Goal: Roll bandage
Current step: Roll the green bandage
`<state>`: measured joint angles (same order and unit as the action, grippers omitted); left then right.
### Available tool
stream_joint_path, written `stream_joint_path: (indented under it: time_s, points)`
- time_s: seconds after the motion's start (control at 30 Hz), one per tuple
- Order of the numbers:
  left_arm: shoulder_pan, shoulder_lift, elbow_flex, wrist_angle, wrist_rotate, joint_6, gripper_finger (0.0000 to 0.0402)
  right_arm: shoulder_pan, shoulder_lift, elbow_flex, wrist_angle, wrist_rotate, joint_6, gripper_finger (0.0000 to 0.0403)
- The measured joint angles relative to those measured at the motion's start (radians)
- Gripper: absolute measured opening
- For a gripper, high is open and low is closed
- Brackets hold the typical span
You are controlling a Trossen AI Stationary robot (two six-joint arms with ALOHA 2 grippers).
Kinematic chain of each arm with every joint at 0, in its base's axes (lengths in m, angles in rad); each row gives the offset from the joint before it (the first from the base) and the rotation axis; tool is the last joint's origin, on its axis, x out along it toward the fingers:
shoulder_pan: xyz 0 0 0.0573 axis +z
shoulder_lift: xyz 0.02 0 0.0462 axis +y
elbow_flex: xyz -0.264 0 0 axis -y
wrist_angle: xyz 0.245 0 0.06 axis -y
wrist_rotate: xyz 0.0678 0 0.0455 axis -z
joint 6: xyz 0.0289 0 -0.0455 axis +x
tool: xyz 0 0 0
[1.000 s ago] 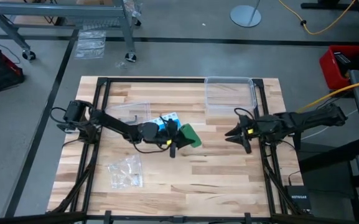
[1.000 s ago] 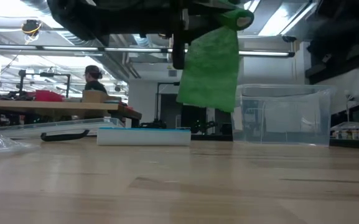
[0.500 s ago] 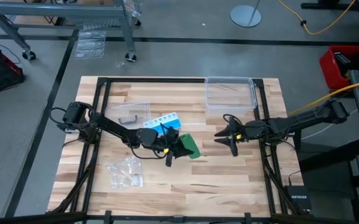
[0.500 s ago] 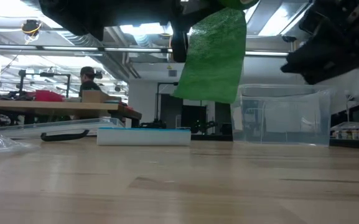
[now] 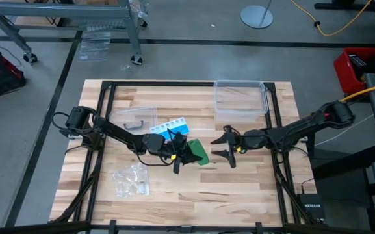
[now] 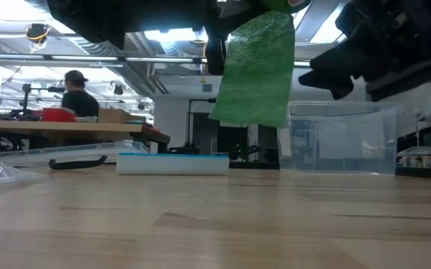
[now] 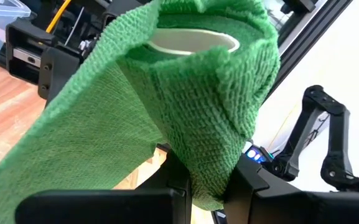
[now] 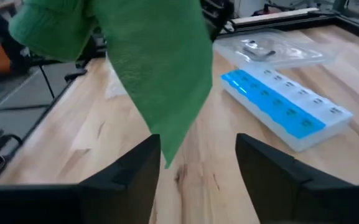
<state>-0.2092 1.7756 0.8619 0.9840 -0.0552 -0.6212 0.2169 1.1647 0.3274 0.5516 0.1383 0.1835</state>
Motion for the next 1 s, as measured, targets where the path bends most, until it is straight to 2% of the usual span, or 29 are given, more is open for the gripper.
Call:
stream_joint_path:
  time_s: [0.1,0.47,1.0]
  points:
    - [0.000,0.000,0.000,0.002,0.000,0.000,0.0042,0.000,0.040,0.031,0.001,-0.011,-0.038,0.0217]
    - [0.000,0.000,0.000,0.006,-0.012,0.008,0.0042,0.000,0.145,0.125,-0.001,-0.159,-0.085,0.0216]
    - [0.000,0.000,0.002,0.014,-0.012,0.020,0.0041,0.000,0.145,0.127,0.060,-0.016,-0.086,0.0212]
